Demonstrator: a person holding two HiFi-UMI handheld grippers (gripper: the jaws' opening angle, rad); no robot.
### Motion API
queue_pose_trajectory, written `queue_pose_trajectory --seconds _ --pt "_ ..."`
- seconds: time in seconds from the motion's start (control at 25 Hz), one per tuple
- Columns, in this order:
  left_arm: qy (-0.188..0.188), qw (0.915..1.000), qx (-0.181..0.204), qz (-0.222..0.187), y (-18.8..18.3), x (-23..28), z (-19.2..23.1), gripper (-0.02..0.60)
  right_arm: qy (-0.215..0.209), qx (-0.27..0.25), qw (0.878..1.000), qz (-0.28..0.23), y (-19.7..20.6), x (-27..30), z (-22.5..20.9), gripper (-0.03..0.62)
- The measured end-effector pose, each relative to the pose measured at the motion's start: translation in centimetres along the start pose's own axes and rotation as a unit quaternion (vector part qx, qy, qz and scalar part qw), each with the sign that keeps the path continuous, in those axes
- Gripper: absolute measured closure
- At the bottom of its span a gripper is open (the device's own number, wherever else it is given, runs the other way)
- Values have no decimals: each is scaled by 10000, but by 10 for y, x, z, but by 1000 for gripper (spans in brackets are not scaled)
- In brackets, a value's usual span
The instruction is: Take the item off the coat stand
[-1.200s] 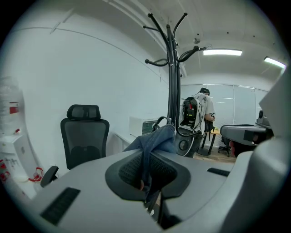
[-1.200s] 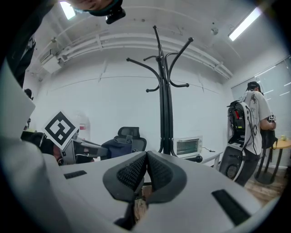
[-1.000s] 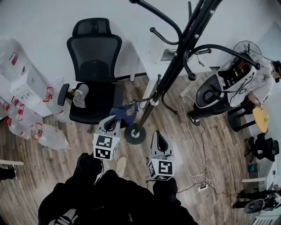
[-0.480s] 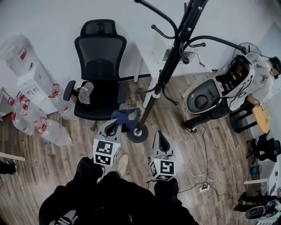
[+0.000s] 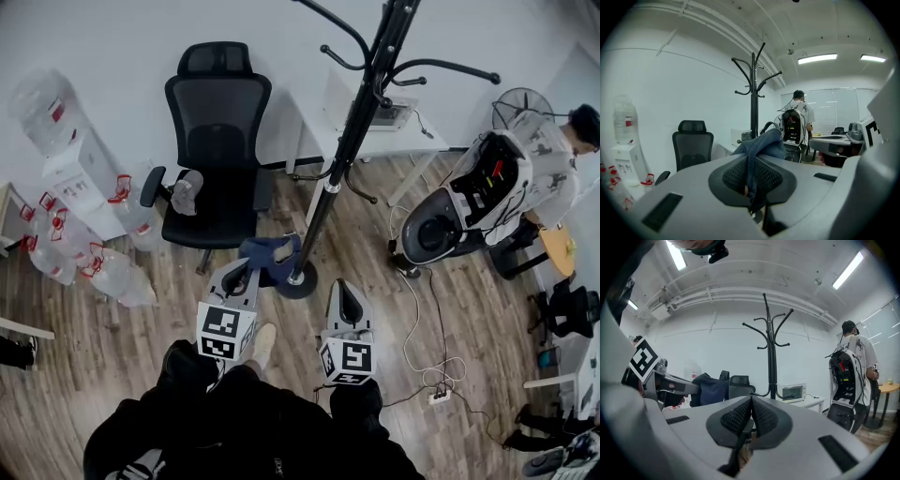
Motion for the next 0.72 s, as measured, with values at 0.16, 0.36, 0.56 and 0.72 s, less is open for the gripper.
queue_pose_trajectory --seconds 0.16,0.36,0.56,0.72 --pt "12 10000 9 -14 14 -20 -10 551 -5 -30 10000 -20 10 -20 8 579" --pt "31 10000 47 -10 31 -40 -25 551 -1 -46 10000 -37 20 -43 13 579" --pt "39 10000 64 -41 39 -57 -32 551 -53 -66 10000 -50 25 -57 21 578" --pt "45 9999 86 -71 42 -66 -38 551 -113 -130 9998 -38 28 -66 27 579"
Point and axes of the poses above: the fingertips, and each gripper's own axes: x forward along the fingers, z to its left, y out of its underside, the point moved 7 cm from there along -x, backward along the fingers, and after that the axes turned 11 degrees about z, right-handed, at the moved point
